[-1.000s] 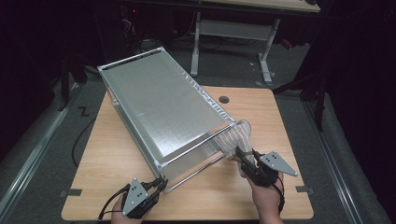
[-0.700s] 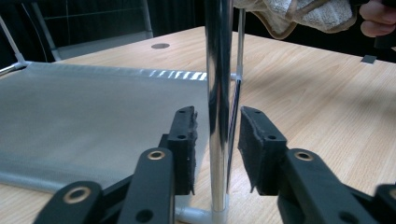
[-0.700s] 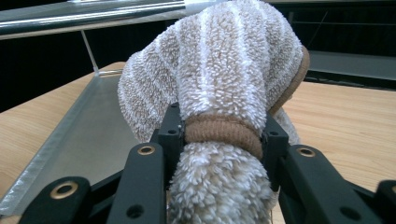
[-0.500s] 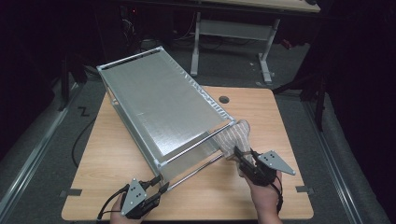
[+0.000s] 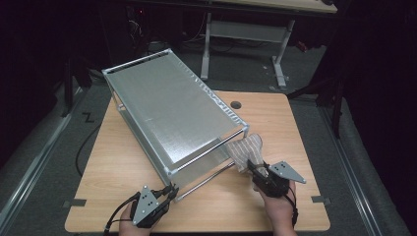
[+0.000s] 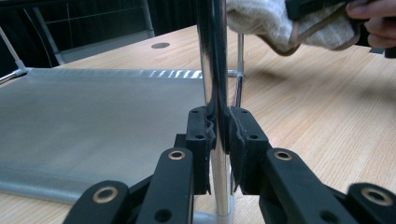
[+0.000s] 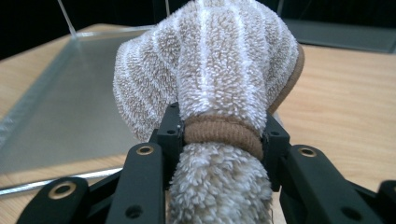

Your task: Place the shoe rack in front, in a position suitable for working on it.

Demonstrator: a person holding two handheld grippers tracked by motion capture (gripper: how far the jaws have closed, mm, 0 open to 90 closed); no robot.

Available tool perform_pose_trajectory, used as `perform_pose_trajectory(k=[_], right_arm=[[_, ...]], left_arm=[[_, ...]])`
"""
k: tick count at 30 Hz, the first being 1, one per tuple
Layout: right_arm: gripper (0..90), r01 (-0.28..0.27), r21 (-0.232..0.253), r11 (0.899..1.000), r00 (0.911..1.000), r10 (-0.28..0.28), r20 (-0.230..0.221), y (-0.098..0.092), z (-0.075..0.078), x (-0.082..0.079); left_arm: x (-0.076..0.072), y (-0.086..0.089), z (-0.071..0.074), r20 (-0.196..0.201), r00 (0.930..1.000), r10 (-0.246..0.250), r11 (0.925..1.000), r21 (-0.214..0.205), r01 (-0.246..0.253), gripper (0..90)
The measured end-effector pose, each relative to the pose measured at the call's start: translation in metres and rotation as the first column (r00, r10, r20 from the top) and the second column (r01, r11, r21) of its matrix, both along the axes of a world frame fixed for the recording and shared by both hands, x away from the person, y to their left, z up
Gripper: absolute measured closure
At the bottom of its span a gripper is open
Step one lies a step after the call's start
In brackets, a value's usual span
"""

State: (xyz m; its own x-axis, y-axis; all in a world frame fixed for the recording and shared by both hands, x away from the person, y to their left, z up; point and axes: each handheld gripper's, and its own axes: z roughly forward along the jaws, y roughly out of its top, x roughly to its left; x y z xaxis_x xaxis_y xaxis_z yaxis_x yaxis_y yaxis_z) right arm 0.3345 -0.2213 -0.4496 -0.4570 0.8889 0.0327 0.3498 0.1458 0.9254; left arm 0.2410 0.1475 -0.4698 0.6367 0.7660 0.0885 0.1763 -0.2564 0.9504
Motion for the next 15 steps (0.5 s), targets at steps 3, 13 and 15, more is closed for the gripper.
perform_pose_trajectory(k=[3,13,15], right_arm=[[62.0,0.002,-0.015,1.000,0.9995,-0.003,-0.032,0.000,-0.006,0.003],[61.6,-0.006,-0.076,0.997,0.9890,-0.005,-0.148,0.002,-0.024,0.008],[61.7,-0.008,-0.088,0.996,0.9846,-0.007,-0.175,0.002,-0.027,0.009]], left_arm=[[0.001,0.000,-0.001,-0.003,1.0000,-0.006,1.0000,-0.004,0.005,78.2],[0.002,-0.003,-0.001,0.000,0.9998,-0.018,0.9998,0.000,0.018,70.2],[0.003,-0.004,-0.001,-0.005,0.9996,-0.027,0.9996,0.001,0.027,67.5]])
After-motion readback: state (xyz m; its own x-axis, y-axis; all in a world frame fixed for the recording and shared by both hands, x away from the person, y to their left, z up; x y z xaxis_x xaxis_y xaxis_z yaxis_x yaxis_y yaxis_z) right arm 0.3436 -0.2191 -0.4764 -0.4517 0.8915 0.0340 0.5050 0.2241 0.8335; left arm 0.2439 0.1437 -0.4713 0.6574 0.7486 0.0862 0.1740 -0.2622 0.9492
